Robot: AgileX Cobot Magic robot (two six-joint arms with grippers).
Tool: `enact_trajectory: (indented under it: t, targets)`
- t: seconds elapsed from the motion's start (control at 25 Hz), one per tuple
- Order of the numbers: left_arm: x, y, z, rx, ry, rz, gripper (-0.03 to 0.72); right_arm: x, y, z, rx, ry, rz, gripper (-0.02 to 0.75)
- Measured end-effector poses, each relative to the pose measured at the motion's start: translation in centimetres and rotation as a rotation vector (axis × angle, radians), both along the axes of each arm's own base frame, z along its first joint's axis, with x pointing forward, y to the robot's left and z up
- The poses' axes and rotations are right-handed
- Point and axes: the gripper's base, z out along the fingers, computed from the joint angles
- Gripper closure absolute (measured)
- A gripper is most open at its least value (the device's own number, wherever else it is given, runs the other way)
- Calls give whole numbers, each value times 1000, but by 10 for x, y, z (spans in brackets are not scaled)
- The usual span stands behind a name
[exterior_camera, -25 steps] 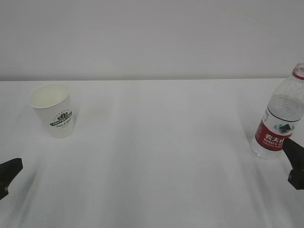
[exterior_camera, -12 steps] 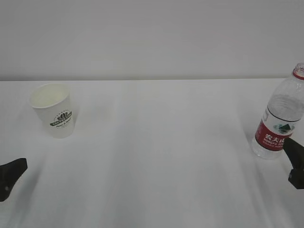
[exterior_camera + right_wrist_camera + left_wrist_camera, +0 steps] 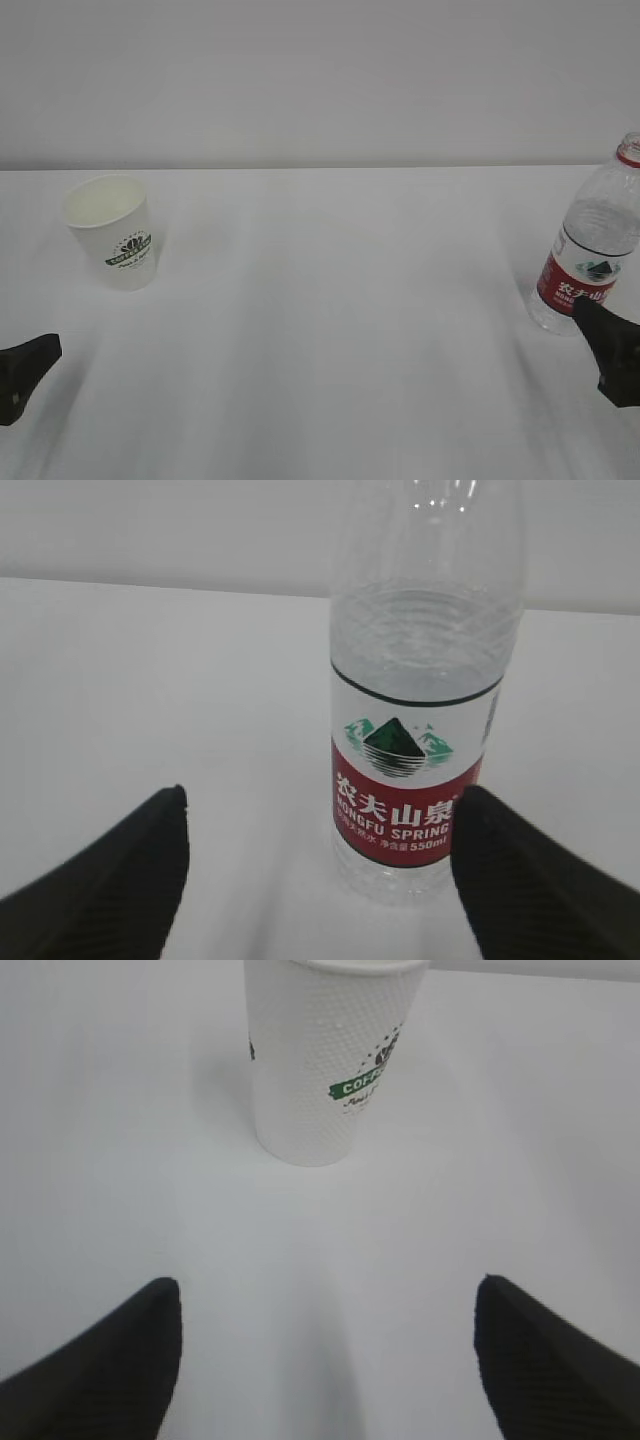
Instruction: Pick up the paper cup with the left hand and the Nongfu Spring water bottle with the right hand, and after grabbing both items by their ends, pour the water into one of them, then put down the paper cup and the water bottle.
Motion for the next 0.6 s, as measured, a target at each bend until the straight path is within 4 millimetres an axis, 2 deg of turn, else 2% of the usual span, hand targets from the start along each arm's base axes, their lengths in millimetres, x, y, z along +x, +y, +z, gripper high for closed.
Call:
enact_trajectory:
  t: [0.6]
  targets:
    - [0,0,0,0,0,-4,25,5,-5,-3,6,14,-70,117]
